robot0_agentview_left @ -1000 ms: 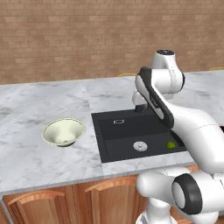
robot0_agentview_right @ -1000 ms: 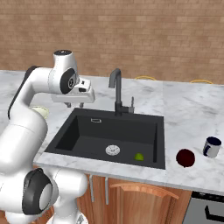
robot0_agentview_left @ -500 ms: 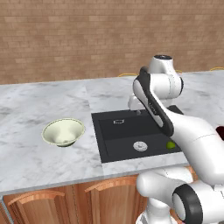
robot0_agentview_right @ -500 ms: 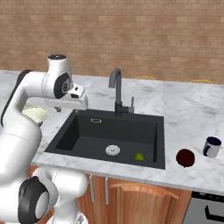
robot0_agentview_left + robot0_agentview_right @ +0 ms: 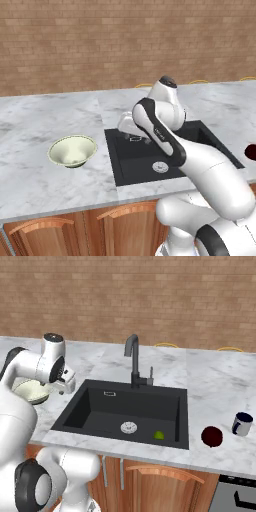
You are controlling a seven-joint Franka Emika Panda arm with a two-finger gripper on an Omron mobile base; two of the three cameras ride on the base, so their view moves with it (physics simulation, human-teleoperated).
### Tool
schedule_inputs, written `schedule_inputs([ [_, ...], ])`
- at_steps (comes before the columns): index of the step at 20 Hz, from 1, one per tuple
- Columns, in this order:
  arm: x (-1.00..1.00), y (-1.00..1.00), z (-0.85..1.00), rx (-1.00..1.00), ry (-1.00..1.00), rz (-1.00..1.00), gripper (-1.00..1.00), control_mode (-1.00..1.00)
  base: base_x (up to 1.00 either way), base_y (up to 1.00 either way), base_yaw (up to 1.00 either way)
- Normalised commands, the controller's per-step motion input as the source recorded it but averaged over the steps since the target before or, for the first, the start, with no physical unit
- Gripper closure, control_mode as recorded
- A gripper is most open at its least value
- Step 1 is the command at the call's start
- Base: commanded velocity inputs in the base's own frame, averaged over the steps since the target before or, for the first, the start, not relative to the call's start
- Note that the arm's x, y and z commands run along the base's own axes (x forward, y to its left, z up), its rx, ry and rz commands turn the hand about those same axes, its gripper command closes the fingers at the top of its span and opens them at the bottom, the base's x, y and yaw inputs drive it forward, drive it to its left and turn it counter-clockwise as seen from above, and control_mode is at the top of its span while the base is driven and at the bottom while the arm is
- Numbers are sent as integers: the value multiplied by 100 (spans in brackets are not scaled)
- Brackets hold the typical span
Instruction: Clear the mugs and bowl far away from the sink.
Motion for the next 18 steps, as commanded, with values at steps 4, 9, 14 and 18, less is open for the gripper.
schedule_inputs([
  [4, 38, 100, -1, 4, 0, -5, -100, -100, 0, 0, 0],
  [9, 65, 73, -10, 9, 1, -13, -100, -100, 0, 0, 0],
  [14, 62, 14, -56, 13, 12, -9, -100, -100, 0, 0, 0],
  [18, 51, 11, -51, 3, 1, -4, -100, -100, 0, 0, 0],
])
